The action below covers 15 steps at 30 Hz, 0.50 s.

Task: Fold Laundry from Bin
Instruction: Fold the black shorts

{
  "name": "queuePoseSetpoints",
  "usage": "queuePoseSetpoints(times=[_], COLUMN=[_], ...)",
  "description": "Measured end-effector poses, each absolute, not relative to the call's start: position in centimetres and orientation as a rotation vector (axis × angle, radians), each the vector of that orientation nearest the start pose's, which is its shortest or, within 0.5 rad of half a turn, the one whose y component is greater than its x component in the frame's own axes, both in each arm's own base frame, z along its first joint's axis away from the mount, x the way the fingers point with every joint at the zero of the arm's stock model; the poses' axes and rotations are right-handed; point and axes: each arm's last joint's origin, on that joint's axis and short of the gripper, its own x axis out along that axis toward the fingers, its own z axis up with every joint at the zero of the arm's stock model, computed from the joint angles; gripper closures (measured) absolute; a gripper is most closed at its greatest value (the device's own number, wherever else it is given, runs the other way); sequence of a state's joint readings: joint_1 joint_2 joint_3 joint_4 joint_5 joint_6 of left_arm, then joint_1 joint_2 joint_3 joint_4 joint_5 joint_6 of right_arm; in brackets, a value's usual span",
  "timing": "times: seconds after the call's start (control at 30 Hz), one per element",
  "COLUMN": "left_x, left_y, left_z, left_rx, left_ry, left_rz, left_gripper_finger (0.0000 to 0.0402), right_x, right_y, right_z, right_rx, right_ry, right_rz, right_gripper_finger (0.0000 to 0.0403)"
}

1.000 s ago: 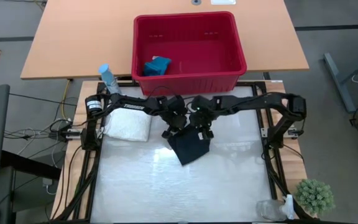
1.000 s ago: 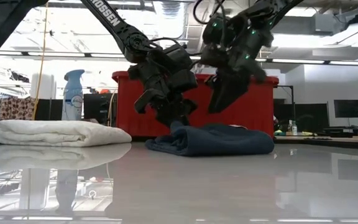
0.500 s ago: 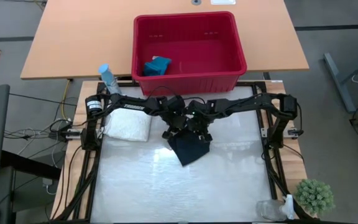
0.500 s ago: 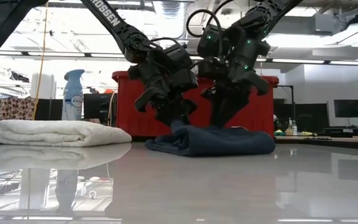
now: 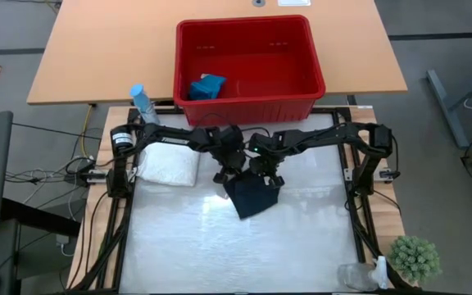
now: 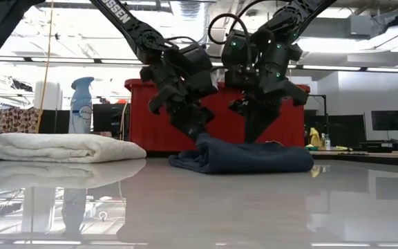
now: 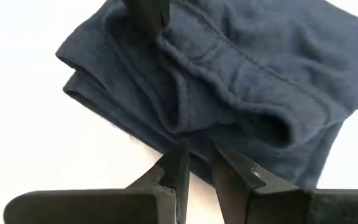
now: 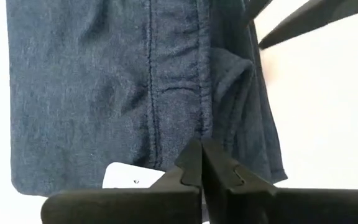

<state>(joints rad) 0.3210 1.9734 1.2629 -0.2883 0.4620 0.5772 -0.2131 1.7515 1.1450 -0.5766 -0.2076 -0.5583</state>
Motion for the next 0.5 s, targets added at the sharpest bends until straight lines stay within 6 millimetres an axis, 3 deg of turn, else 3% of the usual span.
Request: queuePoseSetpoints(times=[0.3, 0.5], left_x=[38.0, 38.5], left_y=[10.9, 11.7], left_z=[17.4, 17.2], left_rx=[0.184, 0.287], left_ry=[0.81, 0.751], left_rz=[-0.372, -0.355], left_gripper_finger=[0.0347, 0.0341], right_x=[33.2, 33.2], right_y=[-6.8, -6.8], right_z=[18.6, 18.6], right_rx=[-0.235, -0.235], right_ry=[1.107, 1.107], right_rz=[0.307, 0.308], right_gripper_finger=[0.0388, 0.0348])
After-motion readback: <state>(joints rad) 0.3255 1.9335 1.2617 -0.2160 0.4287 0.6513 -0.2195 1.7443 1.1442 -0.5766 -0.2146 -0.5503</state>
